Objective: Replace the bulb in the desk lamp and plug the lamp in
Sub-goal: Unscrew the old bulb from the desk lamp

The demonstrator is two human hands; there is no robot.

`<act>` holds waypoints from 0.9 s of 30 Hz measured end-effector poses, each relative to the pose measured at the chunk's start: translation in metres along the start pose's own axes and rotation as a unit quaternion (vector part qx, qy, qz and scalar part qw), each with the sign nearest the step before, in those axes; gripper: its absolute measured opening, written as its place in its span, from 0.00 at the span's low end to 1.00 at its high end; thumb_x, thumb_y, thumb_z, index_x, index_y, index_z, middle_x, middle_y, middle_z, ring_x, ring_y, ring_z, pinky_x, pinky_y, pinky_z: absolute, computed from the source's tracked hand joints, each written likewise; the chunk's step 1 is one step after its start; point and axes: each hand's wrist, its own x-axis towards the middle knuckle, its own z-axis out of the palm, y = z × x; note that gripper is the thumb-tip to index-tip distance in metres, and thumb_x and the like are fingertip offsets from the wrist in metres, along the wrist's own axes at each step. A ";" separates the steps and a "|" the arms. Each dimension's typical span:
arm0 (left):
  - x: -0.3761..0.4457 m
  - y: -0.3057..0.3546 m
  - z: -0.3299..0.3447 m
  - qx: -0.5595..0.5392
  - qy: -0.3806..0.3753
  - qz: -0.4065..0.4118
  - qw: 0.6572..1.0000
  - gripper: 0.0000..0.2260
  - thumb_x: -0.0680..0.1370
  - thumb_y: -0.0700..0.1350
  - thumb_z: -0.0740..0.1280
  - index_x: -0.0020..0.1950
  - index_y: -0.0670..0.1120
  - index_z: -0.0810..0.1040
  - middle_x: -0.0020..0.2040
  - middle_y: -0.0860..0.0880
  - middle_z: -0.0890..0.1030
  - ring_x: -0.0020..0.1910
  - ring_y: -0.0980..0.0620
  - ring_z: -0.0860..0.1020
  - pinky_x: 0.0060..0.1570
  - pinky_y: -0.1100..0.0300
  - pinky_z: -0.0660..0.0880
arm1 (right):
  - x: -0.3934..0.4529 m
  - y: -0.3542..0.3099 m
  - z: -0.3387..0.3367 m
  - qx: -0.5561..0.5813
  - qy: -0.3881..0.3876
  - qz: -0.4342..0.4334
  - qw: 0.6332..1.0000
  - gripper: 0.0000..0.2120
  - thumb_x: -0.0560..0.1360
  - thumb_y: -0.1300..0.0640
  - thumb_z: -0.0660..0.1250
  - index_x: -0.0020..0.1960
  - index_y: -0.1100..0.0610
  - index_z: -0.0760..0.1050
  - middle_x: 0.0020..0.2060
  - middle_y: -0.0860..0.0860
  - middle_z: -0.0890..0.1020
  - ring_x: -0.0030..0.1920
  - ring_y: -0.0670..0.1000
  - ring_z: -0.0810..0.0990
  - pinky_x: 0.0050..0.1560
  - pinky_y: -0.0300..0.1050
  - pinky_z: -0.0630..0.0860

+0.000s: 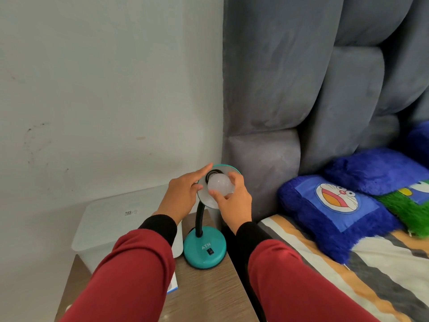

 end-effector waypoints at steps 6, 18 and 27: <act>0.001 0.000 0.002 -0.005 0.006 -0.001 1.000 0.25 0.80 0.36 0.60 0.72 0.60 0.64 0.45 0.52 0.74 0.38 0.61 0.70 0.57 0.69 0.69 | -0.002 0.000 0.002 -0.039 -0.015 -0.040 0.998 0.28 0.72 0.64 0.68 0.69 0.49 0.68 0.69 0.53 0.66 0.69 0.52 0.67 0.68 0.48 0.70; 0.000 0.003 0.002 0.006 0.004 -0.004 1.000 0.25 0.80 0.36 0.60 0.72 0.58 0.65 0.52 0.45 0.78 0.47 0.55 0.77 0.63 0.64 0.70 | 0.001 -0.002 0.001 0.003 -0.027 0.016 0.999 0.30 0.72 0.62 0.68 0.71 0.47 0.64 0.68 0.52 0.71 0.65 0.54 0.73 0.67 0.48 0.71; 0.002 -0.002 0.005 -0.007 -0.005 -0.001 1.000 0.25 0.80 0.35 0.60 0.72 0.59 0.65 0.62 0.47 0.78 0.47 0.59 0.72 0.57 0.72 0.66 | 0.000 -0.006 0.003 -0.003 -0.011 0.010 1.000 0.21 0.73 0.56 0.70 0.65 0.46 0.74 0.60 0.51 0.68 0.63 0.49 0.70 0.58 0.31 0.63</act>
